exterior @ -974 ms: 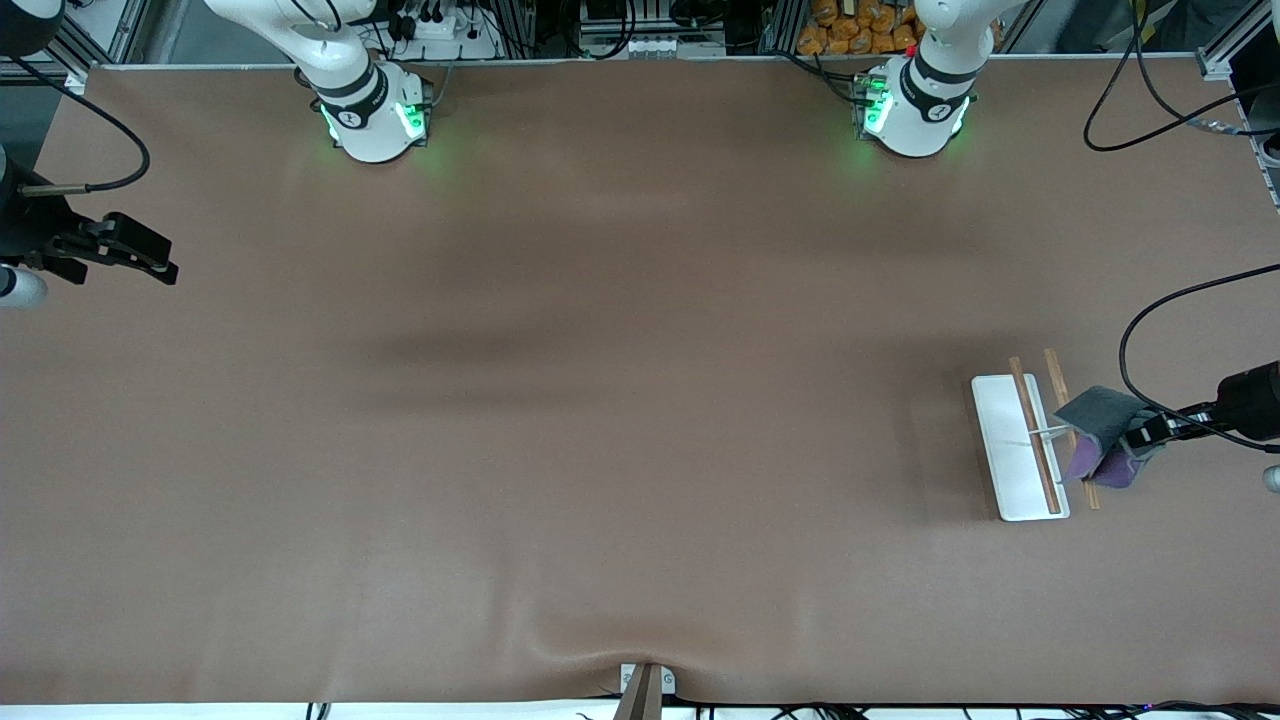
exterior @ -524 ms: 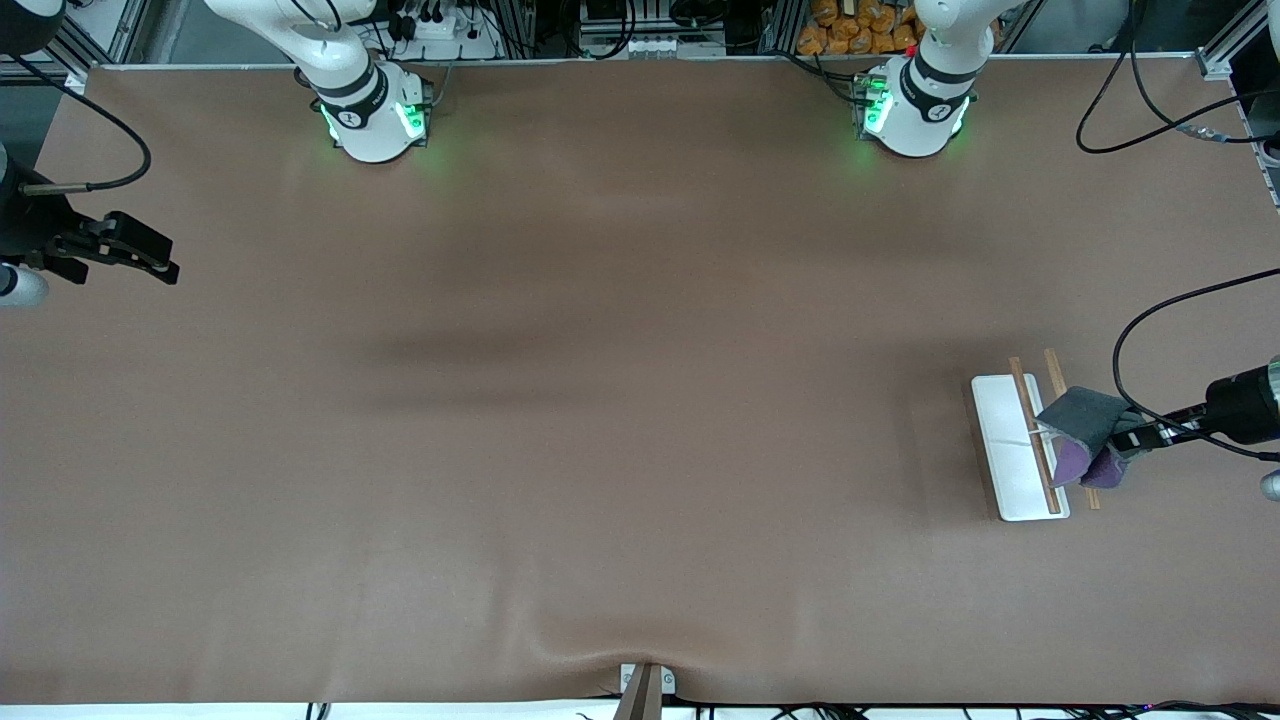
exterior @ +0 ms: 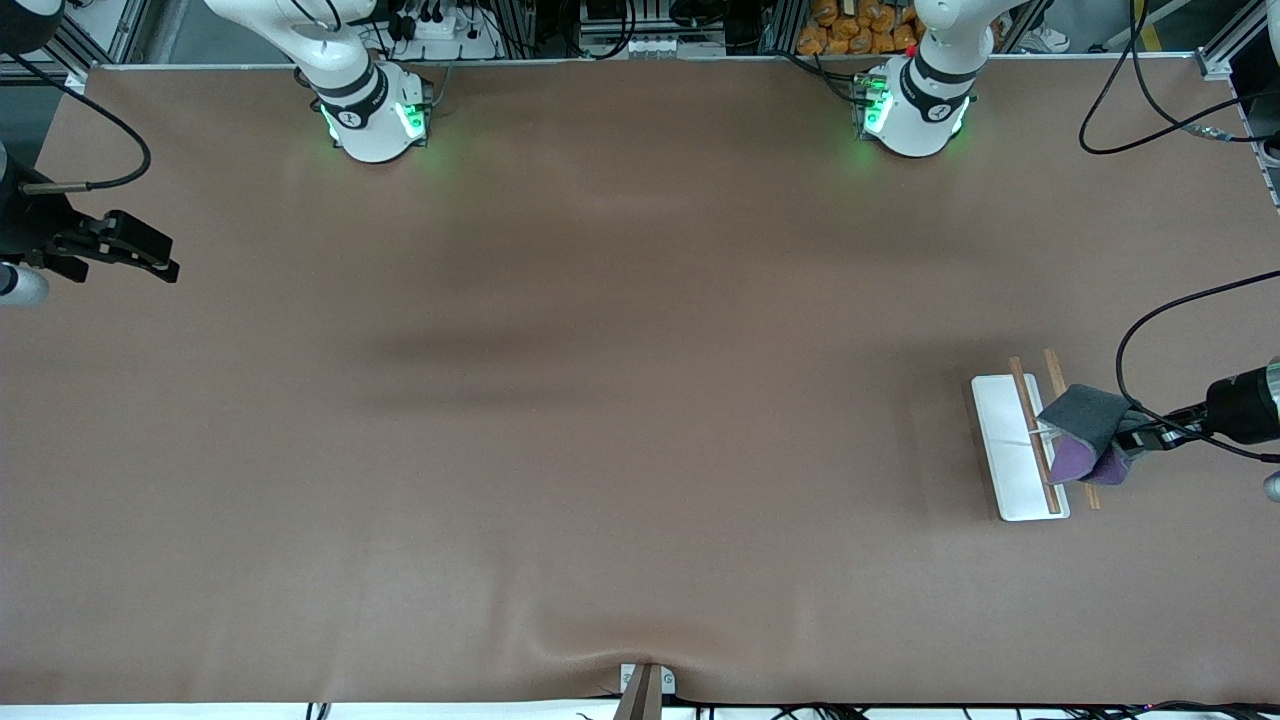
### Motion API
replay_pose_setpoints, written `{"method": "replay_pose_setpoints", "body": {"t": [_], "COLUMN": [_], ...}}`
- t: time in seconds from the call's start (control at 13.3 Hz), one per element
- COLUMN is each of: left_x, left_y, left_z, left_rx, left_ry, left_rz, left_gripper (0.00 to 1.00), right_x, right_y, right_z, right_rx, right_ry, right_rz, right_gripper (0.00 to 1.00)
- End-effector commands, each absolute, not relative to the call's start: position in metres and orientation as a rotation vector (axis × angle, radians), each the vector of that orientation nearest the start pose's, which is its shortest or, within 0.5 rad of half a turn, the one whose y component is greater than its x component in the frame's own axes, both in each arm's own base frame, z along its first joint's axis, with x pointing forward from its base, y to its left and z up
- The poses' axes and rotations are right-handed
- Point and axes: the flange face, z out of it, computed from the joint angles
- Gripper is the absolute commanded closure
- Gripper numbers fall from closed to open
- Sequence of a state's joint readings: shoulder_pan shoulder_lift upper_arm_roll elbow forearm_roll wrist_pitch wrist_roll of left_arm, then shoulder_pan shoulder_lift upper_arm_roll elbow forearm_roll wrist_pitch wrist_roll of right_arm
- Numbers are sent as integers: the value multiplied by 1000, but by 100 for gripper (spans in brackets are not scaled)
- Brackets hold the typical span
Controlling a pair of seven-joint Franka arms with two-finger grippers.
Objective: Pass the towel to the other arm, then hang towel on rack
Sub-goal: 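Lower the towel with the left gripper over the rack's dowels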
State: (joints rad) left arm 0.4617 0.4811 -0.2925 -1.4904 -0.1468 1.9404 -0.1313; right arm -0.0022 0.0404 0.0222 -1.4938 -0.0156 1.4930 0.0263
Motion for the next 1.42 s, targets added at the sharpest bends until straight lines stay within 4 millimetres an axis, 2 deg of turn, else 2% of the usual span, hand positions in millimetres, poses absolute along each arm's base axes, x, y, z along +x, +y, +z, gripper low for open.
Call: {"method": "replay_pose_setpoints", "body": {"t": [0.0, 0.15, 0.6, 0.75, 1.35], "left_x": [669, 668, 671, 673, 677], "left_y": [139, 136, 123, 115, 115], "left_z": [426, 431, 428, 424, 404], "left_rx": [-3291, -3289, -3282, -3276, -3269], "left_ry": [-643, -637, -678, -678, -670], "left_rz": [9, 8, 28, 42, 69], "left_gripper": [100, 100, 100, 100, 100], "right_x": [561, 561, 561, 561, 561], "right_y": [9, 8, 2, 2, 2], "right_z": [637, 636, 635, 635, 635], "right_rx": [-3155, -3154, -3123, -3123, -3123], "right_ry": [26, 31, 51, 51, 53], "right_rz": [70, 72, 75, 75, 75], "right_gripper": [0, 0, 0, 0, 0]}}
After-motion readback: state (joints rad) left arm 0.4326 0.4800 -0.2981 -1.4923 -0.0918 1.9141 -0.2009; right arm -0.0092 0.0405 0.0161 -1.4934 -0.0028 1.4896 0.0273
